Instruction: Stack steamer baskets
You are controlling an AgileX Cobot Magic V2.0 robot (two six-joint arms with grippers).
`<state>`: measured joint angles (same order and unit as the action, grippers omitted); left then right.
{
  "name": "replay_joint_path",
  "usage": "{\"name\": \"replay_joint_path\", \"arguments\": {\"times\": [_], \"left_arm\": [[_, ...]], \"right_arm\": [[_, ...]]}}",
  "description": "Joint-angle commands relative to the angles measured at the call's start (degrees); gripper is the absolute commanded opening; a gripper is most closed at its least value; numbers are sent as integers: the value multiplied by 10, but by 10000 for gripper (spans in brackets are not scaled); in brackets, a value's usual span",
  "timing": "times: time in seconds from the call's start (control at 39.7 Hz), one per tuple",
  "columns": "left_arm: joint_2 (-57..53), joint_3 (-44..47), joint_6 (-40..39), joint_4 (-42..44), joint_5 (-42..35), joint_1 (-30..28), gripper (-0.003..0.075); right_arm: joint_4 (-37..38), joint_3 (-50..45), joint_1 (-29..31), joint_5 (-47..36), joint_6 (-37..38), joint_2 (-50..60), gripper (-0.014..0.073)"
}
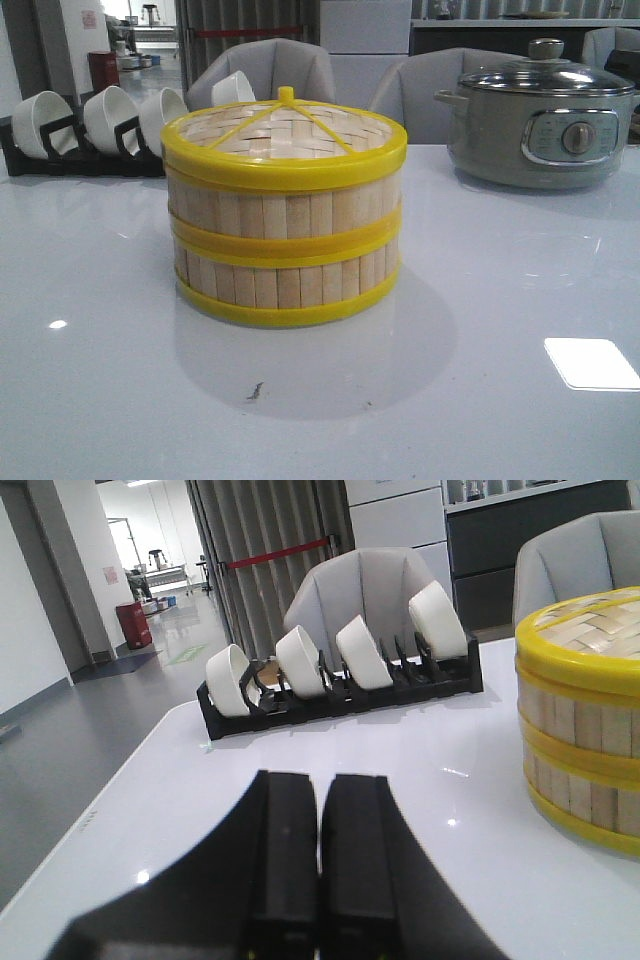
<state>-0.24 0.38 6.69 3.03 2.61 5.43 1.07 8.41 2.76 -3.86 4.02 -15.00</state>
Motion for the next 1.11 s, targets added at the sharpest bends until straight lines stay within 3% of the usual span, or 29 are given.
{"name": "replay_joint_path", "arguments": {"times": [0.0, 0.6, 0.83, 1.08], "left_arm": [[-8, 0, -1, 0, -45, -1, 83], [-8, 0, -1, 0, -45, -1, 83], [-8, 0, -1, 0, -45, -1, 83], [-8, 0, -1, 0, -45, -1, 83]], "right_arm": [[5, 16, 3, -51, -2, -3, 57], [5, 16, 3, -18, -2, 4, 57], [4, 0, 4, 46, -1, 60, 55], [4, -66, 4, 43, -1, 134, 32]]}}
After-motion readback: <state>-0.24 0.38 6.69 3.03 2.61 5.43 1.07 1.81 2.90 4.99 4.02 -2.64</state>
